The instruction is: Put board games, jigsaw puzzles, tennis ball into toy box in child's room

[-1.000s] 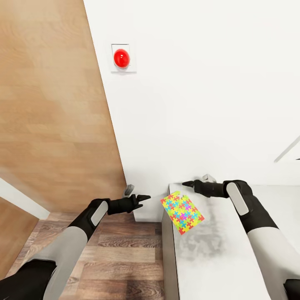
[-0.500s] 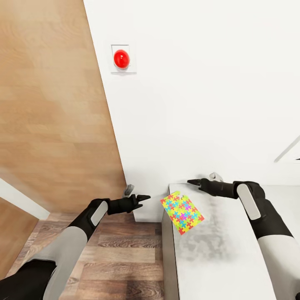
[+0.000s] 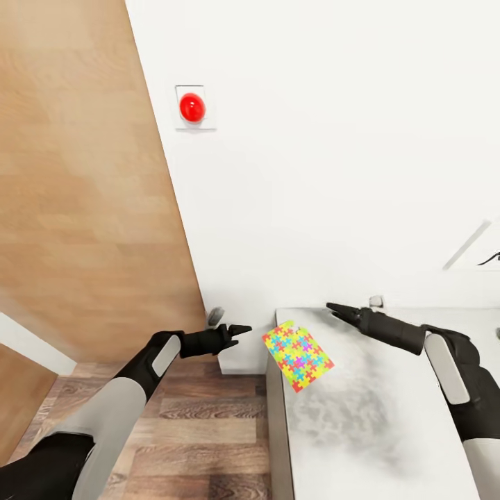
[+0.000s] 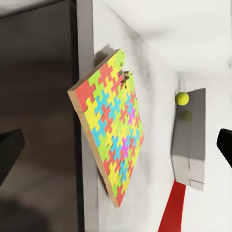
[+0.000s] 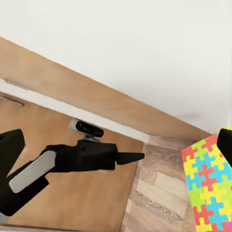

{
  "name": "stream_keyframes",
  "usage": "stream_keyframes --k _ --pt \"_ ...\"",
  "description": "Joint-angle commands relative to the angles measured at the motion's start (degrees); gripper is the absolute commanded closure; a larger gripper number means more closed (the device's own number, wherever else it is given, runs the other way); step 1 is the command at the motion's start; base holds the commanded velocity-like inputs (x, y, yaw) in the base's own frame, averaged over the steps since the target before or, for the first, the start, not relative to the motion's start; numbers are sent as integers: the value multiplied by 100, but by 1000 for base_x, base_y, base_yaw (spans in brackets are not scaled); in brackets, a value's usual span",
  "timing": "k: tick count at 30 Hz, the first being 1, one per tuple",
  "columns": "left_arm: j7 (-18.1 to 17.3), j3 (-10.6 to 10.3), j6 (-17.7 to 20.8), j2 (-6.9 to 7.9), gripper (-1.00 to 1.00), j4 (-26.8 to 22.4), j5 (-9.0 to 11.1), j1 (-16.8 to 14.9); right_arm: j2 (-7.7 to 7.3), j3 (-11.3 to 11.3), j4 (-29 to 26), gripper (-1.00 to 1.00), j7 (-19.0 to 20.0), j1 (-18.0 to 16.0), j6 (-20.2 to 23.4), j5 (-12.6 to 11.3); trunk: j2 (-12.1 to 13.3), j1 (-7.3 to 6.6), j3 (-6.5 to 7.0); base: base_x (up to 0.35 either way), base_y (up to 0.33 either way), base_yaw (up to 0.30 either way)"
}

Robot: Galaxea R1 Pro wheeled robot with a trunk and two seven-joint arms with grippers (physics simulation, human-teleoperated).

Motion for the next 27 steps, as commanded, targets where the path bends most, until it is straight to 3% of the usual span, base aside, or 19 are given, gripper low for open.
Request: stream_keyframes --k 1,3,10,14,19,27 --pt "3 -12 31 -2 -100 -1 31 -4 -2 -72 -55 -100 196 107 -77 14 -10 4 -1 0 0 -91" --pt "3 -12 29 -5 -100 -1 31 -4 -3 -130 -115 -100 364 216 -167 14 -10 4 16 0 0 -91" --pt "3 -2 24 -25 -100 -1 31 -4 12 -487 -608 -100 1593 989 -691 20 -10 4 76 0 0 -92" --pt "3 2 18 -36 -100 -1 33 -4 39 -800 -796 -100 2228 1454 -1073 20 -10 4 111 0 0 -91" --pt "3 4 12 -55 -100 -1 37 1 49 -1024 -1005 -100 2532 1667 -1286 21 -10 4 154 0 0 -90" --pt "-40 5 0 -71 -100 1 53 4 57 -1129 -1191 -100 2665 1753 -1401 22 -10 4 224 0 0 -89"
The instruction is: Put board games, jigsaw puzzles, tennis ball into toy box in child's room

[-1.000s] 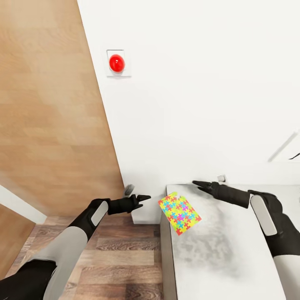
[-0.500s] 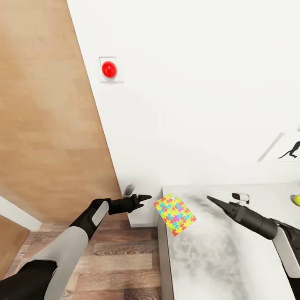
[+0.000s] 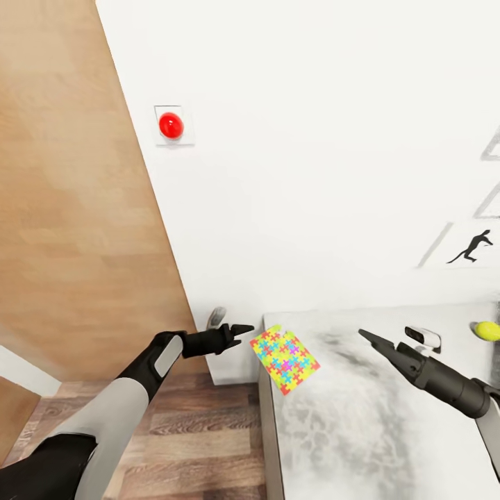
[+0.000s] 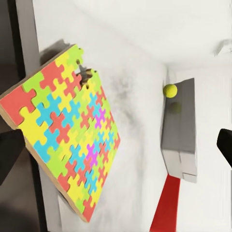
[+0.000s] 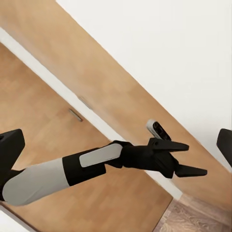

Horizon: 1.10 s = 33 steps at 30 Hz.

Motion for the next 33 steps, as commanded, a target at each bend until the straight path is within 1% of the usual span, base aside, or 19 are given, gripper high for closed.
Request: stream_keyframes --k 1,12,33 --pt "-20 -11 33 4 -100 0 35 -4 0 -5 -9 -100 11 0 39 -19 -10 3 -1 0 0 -89" --pt "-414 -11 31 46 -100 2 35 -3 3 -13 -19 -100 5 13 3 40 -10 3 83 0 0 -78" --pt "-474 -2 30 66 -100 6 51 21 4 -21 27 -100 -2 14 0 40 -10 3 101 0 0 -9"
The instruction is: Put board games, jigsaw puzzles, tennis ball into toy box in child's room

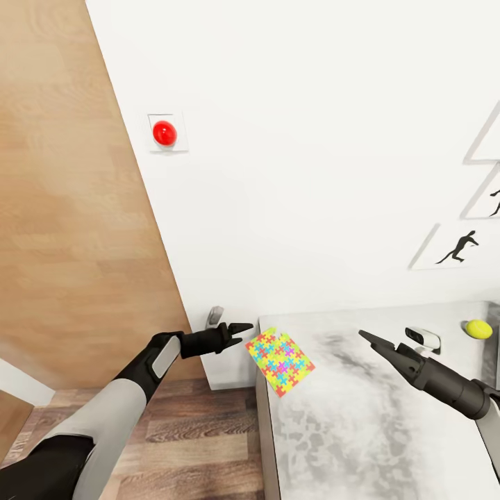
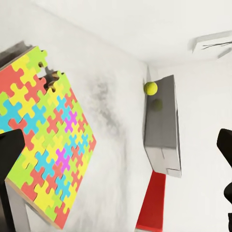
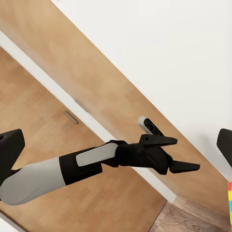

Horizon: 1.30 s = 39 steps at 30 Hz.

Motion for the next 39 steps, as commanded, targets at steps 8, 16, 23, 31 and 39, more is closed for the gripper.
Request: stream_keyframes --k 8,16,23,31,39 --pt "-4 1 34 14 -100 0 28 -3 -1 -2 6 -100 1 -4 51 -25 -11 3 -10 0 0 0" --pt "-12 12 46 136 -100 0 44 -3 0 -3 7 -100 -12 -4 68 -26 -11 3 -10 0 0 0" --pt "-21 20 74 210 -100 -6 51 -3 2 -2 8 -100 -19 -4 73 -26 -11 3 -10 0 0 0" --pt "-23 22 85 256 -100 -9 53 -3 -1 -2 22 -100 -21 -4 77 -27 -11 3 -10 -7 14 0" --pt "-23 23 90 263 -100 -9 53 -3 -1 -9 25 -100 -27 -4 97 -27 -11 3 -10 -53 150 0"
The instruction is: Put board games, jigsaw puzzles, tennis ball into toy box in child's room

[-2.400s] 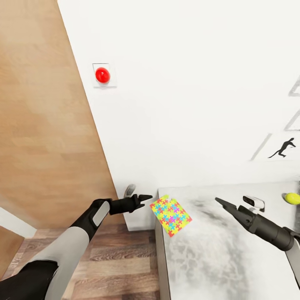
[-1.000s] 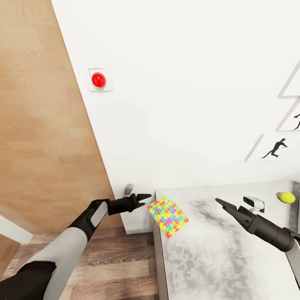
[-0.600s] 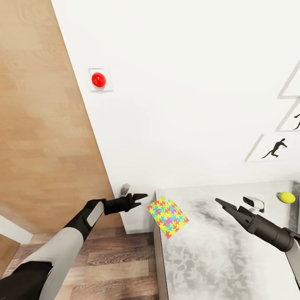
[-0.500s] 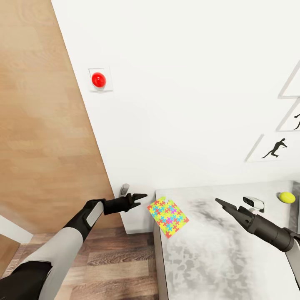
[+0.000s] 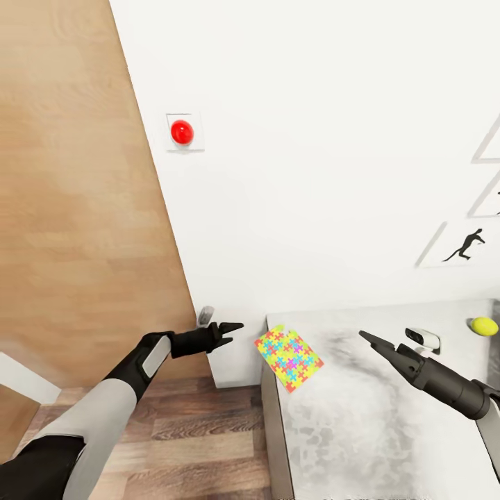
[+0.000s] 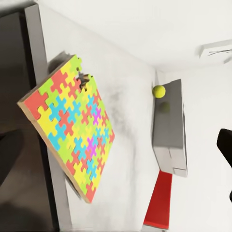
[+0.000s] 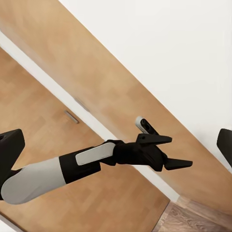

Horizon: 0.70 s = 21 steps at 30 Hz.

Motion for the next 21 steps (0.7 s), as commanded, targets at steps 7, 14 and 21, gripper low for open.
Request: stream_keyframes --k 7,14,21 --pt "-3 -8 34 3 -100 -1 22 -4 -1 -2 -1 -100 0 -4 59 -19 -11 3 -10 -19 54 0" --pt "-3 -11 33 3 -100 -1 22 -4 4 4 -1 -100 -7 -4 62 -19 -11 3 -10 -4 74 -1" --pt "3 -14 33 2 -100 -1 22 -4 7 6 -1 -100 -71 -4 63 -19 -11 3 20 -1 39 -56"
